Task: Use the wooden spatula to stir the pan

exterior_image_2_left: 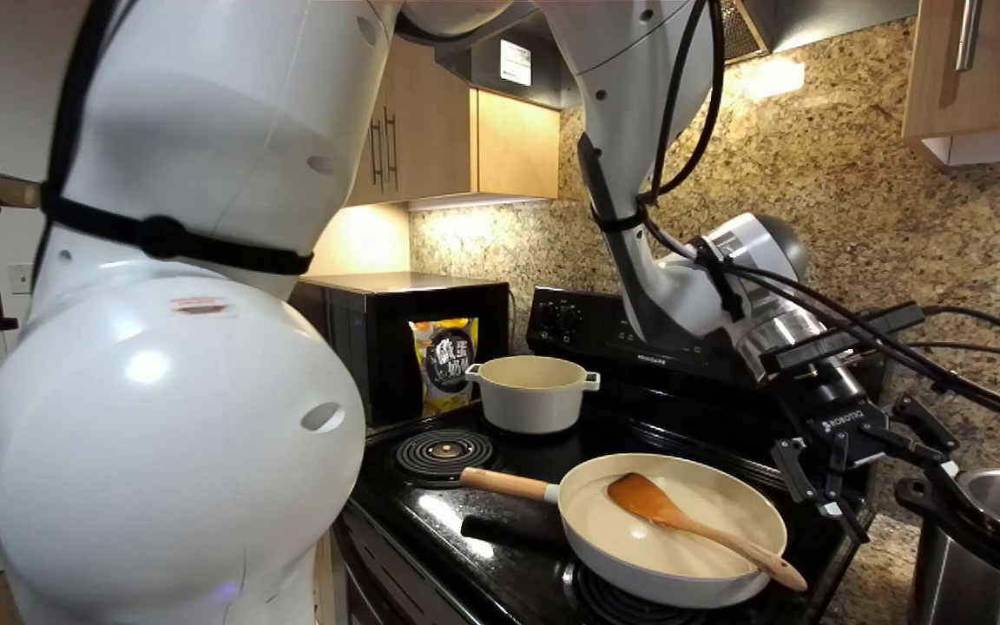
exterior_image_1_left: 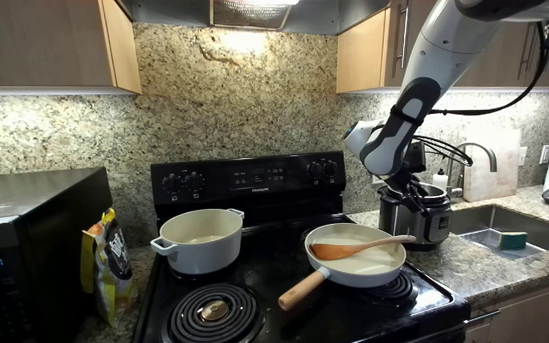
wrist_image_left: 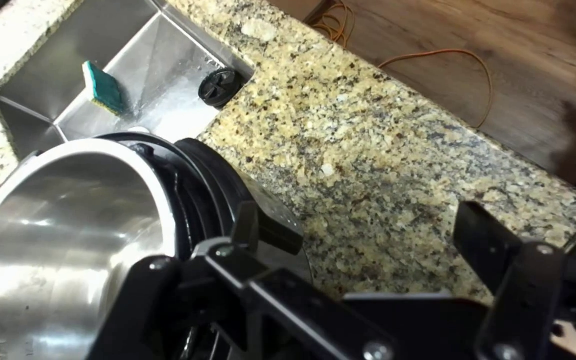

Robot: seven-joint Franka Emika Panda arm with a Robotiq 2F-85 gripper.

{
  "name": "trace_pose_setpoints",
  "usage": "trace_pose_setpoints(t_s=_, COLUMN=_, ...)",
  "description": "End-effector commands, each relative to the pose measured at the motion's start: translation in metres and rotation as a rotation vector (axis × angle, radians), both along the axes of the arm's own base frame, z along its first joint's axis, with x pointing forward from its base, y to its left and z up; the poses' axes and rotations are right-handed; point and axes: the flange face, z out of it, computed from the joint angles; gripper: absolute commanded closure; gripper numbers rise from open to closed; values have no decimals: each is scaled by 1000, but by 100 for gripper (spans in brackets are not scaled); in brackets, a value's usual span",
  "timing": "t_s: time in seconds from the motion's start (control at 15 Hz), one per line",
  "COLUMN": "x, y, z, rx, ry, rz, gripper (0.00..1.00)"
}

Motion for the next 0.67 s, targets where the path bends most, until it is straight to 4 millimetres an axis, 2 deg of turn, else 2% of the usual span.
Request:
trace_pose_setpoints(t_s=0.0, x=0, y=5, z=3, rx=28, ry=-49, rz=34, gripper=0)
trace_pose_setpoints(t_s=0.2, x=6, y=10, z=3, rx=106, ry=-112, rz=28, gripper=0)
trace_pose_setpoints(t_s=0.27, x=11, y=7, z=1, rx=53, ry=-81, rz=29, gripper=0)
trace_pose_setpoints(t_s=0.6, x=13, y=10, z=1, rx=74, ry=-99, rz=22, gripper=0)
